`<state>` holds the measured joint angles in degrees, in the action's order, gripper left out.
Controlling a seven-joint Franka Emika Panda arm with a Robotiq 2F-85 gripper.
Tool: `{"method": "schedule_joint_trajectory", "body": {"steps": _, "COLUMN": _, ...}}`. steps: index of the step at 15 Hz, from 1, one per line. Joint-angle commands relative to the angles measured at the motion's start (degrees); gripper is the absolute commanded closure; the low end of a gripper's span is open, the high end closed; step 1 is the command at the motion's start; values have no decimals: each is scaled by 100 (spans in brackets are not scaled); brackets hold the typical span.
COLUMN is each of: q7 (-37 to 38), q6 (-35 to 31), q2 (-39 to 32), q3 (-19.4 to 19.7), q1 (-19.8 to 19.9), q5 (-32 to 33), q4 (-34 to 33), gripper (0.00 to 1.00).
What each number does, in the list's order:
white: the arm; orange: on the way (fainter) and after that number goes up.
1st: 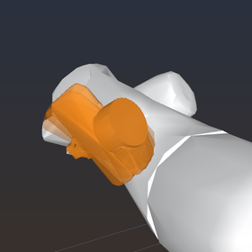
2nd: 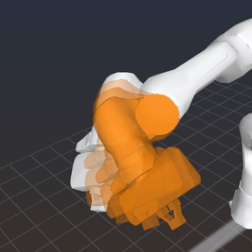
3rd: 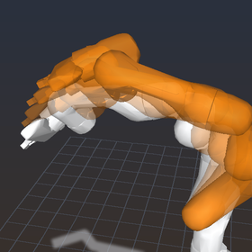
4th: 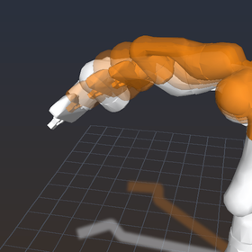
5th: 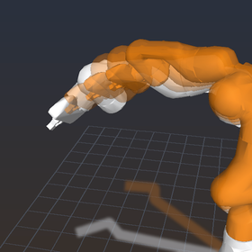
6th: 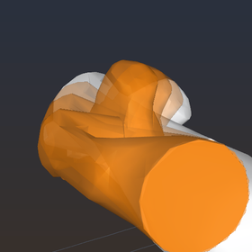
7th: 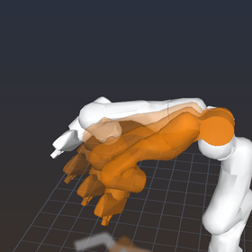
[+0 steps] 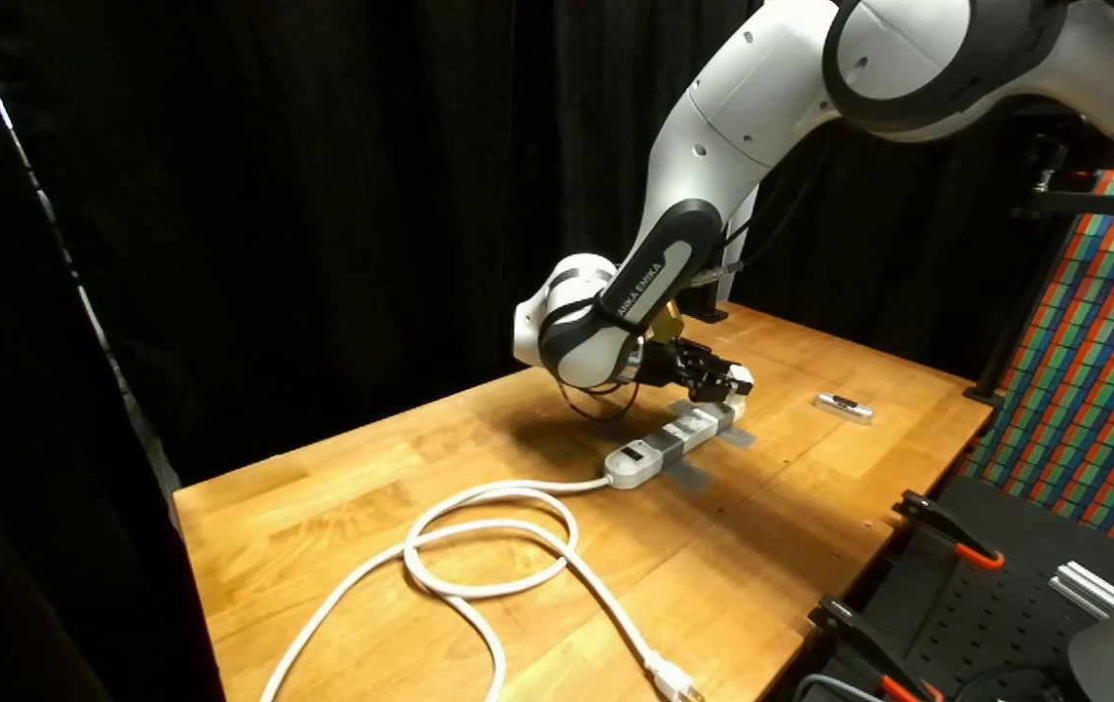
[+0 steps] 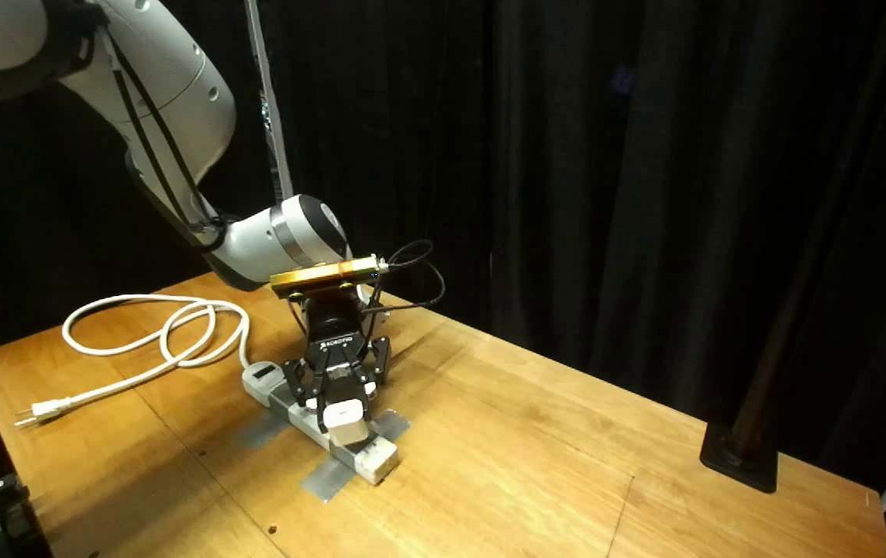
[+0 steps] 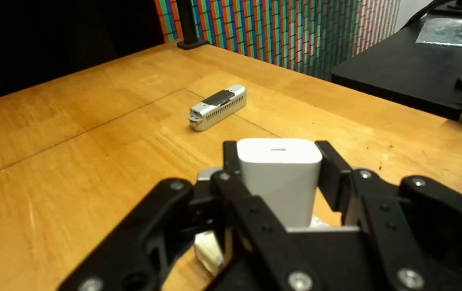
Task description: Put the charging block on the extension sockets
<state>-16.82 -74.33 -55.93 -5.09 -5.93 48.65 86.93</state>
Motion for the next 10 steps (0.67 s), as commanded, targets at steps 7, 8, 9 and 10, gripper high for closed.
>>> {"method": "schedule_joint_trajectory", "body": {"steps": 7, "q7": -893, "q6": 783, "q2": -324, "q3": 375, "q1": 110, "q5": 256, "q4": -799, "gripper": 77}}
{"method": "schedule_joint_trajectory", "body": {"steps": 8, "q7": -892, "q6": 783, "q2": -399, "q3": 390, "q1": 134, "q5": 304, "q4": -836, "gripper": 77}}
{"method": "schedule_joint_trajectory", "body": {"steps": 9, "q7": -839, "q6": 747, "q2": -466, "q3": 389, "q1": 152, "q5": 337, "q4": -863, "gripper": 77}}
{"method": "schedule_joint_trajectory", "body": {"steps": 10, "q7": -734, "q6": 683, "q2": -564, "q3": 388, "q1": 178, "q5": 319, "q4": -932, "gripper": 77}}
